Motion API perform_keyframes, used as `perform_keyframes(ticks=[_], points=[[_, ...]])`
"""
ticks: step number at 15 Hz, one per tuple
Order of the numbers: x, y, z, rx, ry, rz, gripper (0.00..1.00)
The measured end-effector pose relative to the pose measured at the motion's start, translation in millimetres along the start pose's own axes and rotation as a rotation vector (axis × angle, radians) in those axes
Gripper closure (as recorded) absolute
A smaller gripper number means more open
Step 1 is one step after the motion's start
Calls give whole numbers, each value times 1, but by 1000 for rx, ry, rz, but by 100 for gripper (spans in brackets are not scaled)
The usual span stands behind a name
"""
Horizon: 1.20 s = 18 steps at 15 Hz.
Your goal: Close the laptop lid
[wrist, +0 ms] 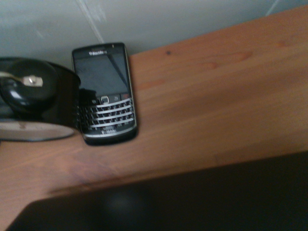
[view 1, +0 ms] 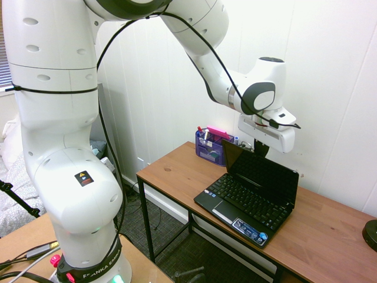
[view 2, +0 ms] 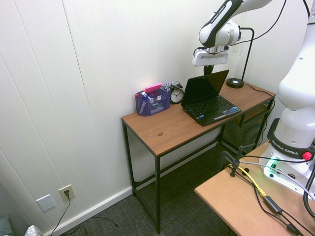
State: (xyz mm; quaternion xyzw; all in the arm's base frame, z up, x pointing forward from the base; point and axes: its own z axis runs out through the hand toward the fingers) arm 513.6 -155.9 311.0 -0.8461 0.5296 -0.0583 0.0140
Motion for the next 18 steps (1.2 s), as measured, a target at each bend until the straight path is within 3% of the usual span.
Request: perform_keyframes(ticks=[6,13,18], points=[[-3,59,42,-78,-37,17,100],[-3,95,100,-172,-92,24,100],[-1,93,99,-148,-85,37,100]])
